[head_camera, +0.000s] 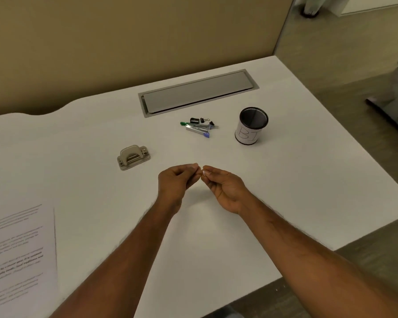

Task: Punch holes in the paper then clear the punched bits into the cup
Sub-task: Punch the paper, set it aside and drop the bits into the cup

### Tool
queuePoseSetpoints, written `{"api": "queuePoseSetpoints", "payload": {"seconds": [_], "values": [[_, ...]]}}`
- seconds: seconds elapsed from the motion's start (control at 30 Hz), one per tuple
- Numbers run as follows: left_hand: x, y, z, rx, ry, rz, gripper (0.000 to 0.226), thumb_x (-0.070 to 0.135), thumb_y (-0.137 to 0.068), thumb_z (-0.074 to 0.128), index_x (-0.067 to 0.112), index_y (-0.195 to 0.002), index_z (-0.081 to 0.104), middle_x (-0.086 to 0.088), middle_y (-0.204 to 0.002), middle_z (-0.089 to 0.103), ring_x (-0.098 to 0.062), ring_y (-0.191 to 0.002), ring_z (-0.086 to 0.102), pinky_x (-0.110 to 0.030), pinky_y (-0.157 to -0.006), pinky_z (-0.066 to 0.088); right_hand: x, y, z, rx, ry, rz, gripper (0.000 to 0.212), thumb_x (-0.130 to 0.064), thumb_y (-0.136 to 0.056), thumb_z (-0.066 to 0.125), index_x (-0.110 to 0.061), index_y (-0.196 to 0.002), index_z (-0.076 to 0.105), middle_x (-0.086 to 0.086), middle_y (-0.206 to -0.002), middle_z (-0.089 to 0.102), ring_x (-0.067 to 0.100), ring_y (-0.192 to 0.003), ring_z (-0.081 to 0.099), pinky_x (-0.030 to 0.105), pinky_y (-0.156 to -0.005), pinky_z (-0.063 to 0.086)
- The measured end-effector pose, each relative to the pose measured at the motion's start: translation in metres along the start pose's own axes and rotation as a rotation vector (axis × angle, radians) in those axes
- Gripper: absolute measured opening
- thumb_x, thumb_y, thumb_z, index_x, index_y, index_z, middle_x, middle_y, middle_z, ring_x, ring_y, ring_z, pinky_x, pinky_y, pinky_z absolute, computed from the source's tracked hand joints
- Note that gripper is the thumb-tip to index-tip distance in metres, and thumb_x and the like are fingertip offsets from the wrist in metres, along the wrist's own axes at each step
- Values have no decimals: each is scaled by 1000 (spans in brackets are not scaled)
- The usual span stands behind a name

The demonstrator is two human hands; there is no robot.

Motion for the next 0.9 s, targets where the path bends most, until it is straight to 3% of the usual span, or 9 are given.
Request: {"api": "queuePoseSetpoints", "payload": {"seconds": [0.2, 0.37, 0.5, 0.67, 0.77, 0.9], "values": [[54, -46, 105, -105, -172, 142, 5, 8, -85, 73, 10, -85, 77, -9, -80, 76, -22, -80, 75, -24, -74, 58, -112, -14, -9, 26, -36, -170, 16, 11, -90, 54, 3, -98, 64, 13, -96, 70, 18, -89, 68, 21, -80, 58], [81, -95, 173, -145, -292, 187, 3, 4, -82, 75, 2, -83, 76, -14, -80, 75, -22, -74, 74, -29, -74, 60, -196, -33, -19, 126, 131, -325, 18, 13, -86, 58, 9, -103, 64, 16, -98, 68, 21, -87, 68, 22, -79, 58], [75, -130, 206, -209, -559, 142, 16, 9, -81, 77, -3, -90, 75, -19, -89, 74, -29, -85, 74, -41, -84, 60, -245, -50, -33, 284, 583, -435, 25, 6, -84, 66, 6, -109, 68, 20, -109, 69, 28, -99, 68, 34, -92, 55], [79, -149, 231, -272, -1038, 282, 16, 15, -87, 70, 4, -95, 77, -12, -90, 75, -21, -84, 72, -31, -73, 59, -277, -64, -8, 318, 1451, -625, 18, -3, -85, 65, -6, -99, 76, 10, -102, 74, 21, -94, 68, 32, -89, 55], [81, -151, 246, -339, -1226, 364, 18, 10, -91, 62, 5, -101, 76, -11, -98, 74, -21, -87, 69, -31, -73, 56, -274, -71, 3, 270, 1690, -643, 26, 1, -86, 56, -8, -100, 76, 11, -105, 74, 23, -95, 67, 32, -89, 55], [78, -152, 257, -425, -1398, 428, 27, -5, -87, 57, 5, -104, 76, -12, -105, 73, -24, -93, 68, -29, -75, 54, -276, -78, 7, 262, 1834, -649, 29, 3, -84, 56, -9, -100, 76, 11, -105, 74, 25, -93, 67, 36, -90, 55]]}}
Point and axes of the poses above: each hand's wrist, its own y-axis away from the middle knuckle, its own z-axis out of the palm, x = y × z, the point moved 10 cm from there along -y, towards the middle knuckle
